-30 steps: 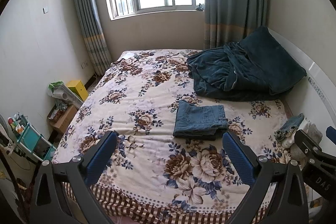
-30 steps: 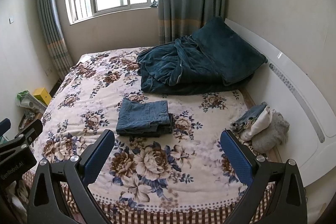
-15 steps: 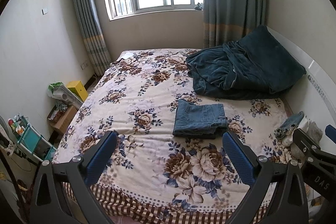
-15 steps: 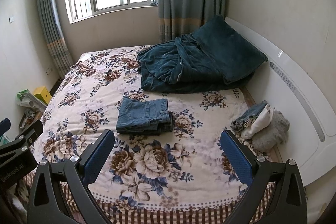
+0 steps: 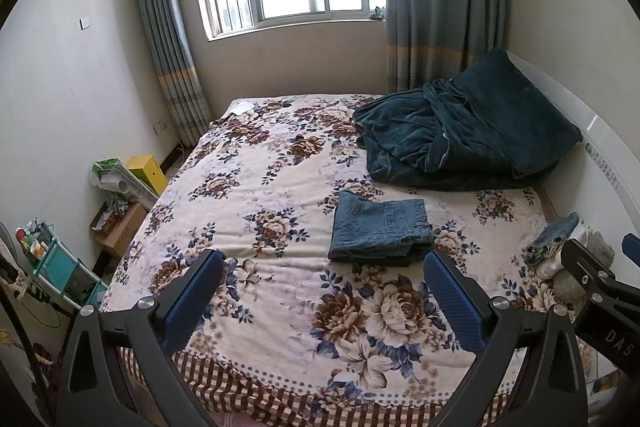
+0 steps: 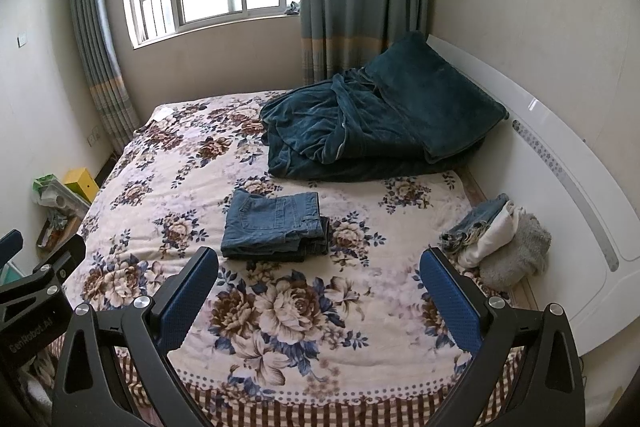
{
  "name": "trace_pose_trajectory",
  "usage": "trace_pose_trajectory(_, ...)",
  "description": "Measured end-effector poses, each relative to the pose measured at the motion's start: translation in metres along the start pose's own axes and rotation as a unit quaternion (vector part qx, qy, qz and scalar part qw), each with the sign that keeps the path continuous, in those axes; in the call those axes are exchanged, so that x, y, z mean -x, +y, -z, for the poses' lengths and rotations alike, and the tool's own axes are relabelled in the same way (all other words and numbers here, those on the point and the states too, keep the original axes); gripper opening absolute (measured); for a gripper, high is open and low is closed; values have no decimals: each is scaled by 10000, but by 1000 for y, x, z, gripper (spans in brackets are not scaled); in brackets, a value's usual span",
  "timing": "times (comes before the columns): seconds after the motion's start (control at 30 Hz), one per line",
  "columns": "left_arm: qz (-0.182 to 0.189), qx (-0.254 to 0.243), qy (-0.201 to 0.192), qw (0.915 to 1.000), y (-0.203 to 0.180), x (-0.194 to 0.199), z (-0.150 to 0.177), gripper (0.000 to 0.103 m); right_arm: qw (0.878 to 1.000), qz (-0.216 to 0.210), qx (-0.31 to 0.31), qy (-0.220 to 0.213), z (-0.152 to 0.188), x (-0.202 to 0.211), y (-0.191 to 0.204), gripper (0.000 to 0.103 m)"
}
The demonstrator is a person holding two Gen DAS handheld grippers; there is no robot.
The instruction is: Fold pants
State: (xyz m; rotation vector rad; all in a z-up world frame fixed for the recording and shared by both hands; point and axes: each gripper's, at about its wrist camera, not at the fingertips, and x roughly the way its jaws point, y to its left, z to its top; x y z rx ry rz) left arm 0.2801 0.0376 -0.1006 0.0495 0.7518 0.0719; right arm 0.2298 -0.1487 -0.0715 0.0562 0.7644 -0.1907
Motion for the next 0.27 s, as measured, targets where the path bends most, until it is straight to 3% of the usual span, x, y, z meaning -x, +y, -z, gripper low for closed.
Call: trace_pose_trajectory(0.27,91,-18,-47,9999,-1,4,-2,103,10000,11,-11,-7,2,2,-2,103)
